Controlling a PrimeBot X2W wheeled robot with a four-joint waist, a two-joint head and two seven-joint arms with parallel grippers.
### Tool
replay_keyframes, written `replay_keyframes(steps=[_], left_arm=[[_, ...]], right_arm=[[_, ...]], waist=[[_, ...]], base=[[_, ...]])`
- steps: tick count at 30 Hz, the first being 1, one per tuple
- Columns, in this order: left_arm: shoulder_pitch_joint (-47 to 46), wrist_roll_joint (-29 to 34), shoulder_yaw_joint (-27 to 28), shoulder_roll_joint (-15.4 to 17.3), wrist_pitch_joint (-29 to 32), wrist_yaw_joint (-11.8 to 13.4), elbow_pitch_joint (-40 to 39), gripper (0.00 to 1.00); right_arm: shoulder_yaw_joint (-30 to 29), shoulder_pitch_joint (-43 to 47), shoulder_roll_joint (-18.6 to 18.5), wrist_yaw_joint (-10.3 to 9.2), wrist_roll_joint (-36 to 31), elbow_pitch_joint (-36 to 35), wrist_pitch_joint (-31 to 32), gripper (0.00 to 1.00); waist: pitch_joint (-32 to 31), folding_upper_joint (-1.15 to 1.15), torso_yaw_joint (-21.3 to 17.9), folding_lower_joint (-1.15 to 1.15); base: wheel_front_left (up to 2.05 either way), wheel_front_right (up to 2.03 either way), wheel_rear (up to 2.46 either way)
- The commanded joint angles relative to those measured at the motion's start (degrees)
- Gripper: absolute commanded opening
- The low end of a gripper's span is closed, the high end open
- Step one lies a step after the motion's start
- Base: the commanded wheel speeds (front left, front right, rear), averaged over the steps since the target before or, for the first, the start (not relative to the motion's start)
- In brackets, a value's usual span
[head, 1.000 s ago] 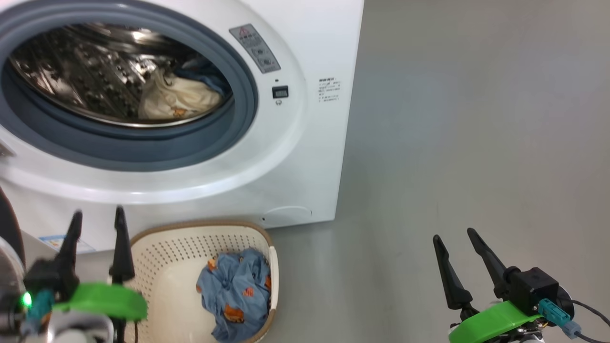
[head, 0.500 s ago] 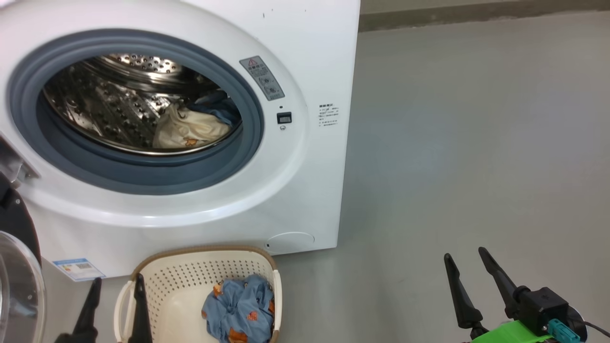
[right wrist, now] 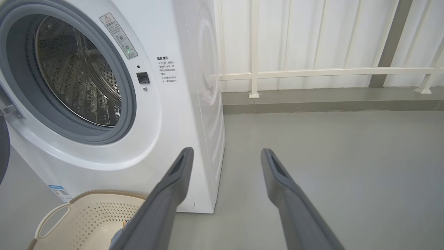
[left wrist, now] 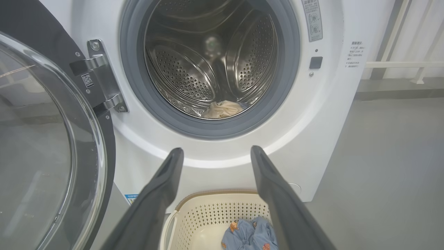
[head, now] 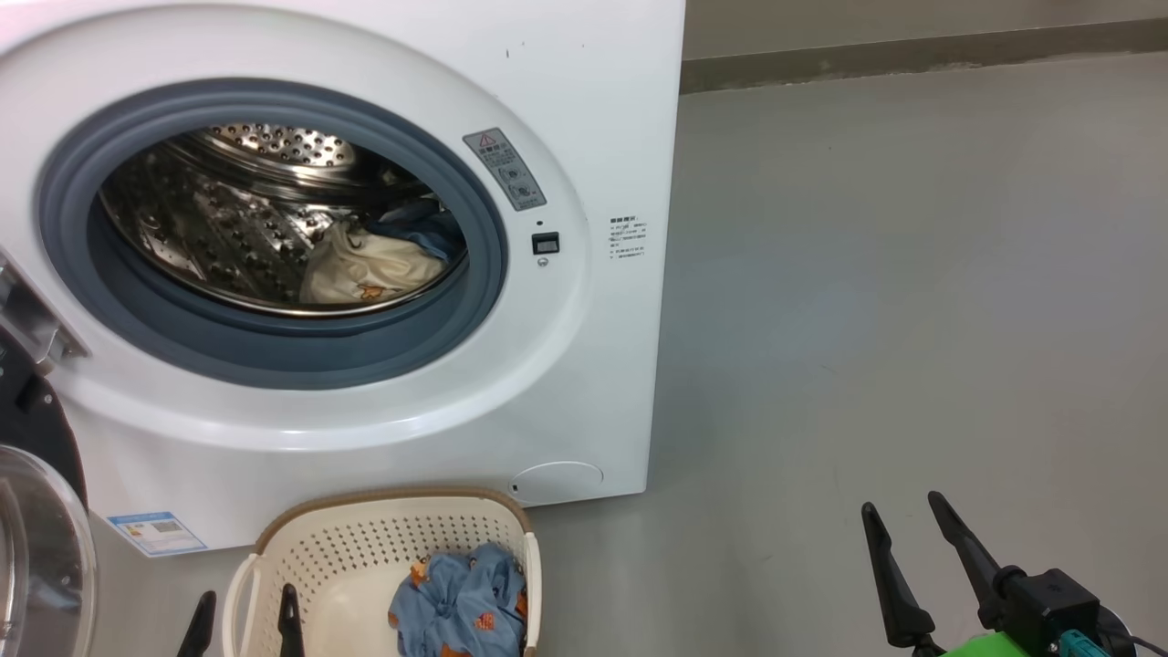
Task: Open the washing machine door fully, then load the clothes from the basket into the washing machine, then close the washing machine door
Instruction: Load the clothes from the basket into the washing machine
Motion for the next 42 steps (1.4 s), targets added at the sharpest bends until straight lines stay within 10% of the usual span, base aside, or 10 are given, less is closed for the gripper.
replay_keyframes(steps=[1,21,42], left_arm=[[-0.91,-0.55,1.64,0.12,-0.31,0.41,-1.83,1.00],[-2.44,-2.08,0.55,0.02,-0.31,0.29,-0.97,1.00],[-18.86,-4.87,-0.89,0.01,-0.32,-4.32,11.02,1.00]], right_arm=[[0.97,-0.92,-0.20,0.09,-0.22,-1.58,-0.27,1.00],[1.16,-1.09,-0.20,0.09,0.47,-1.33,-0.27,1.00],[2.36,-8.19,-0.20,0.09,0.26,-3.11,-0.27,1.00]], waist=[[0.05,0.00,0.05,0.00],[2.82,0.00,0.29,0.00],[20.82,0.00,-2.61,0.00]], base=[[0.00,0.00,0.00],[0.00,0.00,0.00],[0.00,0.00,0.00]])
